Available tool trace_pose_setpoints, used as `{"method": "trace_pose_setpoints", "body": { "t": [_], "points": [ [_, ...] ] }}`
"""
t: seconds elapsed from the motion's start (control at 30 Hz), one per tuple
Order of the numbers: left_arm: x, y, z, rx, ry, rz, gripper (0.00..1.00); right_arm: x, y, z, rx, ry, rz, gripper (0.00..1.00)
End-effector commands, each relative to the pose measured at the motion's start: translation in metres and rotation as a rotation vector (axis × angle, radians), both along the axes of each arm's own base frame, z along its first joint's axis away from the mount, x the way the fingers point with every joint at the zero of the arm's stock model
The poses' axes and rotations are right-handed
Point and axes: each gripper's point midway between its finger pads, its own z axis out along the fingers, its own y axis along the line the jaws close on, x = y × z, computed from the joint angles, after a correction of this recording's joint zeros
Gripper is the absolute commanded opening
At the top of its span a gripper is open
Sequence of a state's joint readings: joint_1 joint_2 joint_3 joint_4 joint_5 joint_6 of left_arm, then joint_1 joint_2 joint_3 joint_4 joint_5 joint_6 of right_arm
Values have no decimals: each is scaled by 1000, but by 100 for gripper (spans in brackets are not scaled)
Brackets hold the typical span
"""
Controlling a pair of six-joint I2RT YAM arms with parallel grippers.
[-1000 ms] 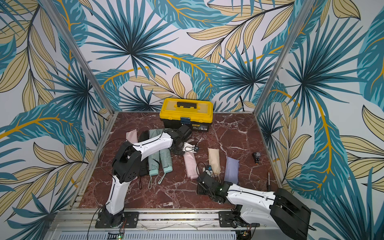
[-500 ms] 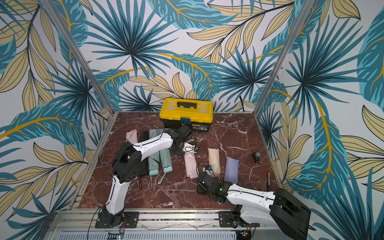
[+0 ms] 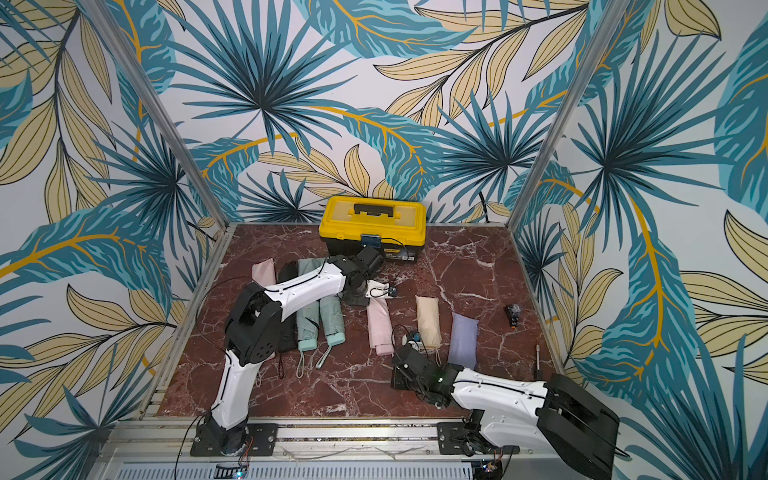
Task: Take umbrellas out of sleeves
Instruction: Take out the umbrella from the umbrella sleeve.
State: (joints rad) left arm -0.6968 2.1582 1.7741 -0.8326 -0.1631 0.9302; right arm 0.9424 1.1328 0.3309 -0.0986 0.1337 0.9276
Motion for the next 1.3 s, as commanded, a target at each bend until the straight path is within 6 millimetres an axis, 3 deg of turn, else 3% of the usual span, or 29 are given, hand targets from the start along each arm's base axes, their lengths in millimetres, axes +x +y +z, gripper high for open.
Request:
{"method": "trace_pose_setpoints", "body": {
  "t": [0.0,1.27],
  "points": [
    [17,6,16,-16,-51,57,0,-39,-34,-40,-149,159,36,0],
    [29,25,23,-42,-63,153,0,-42,-33,-38,-157,160,45,0]
  ]
}}
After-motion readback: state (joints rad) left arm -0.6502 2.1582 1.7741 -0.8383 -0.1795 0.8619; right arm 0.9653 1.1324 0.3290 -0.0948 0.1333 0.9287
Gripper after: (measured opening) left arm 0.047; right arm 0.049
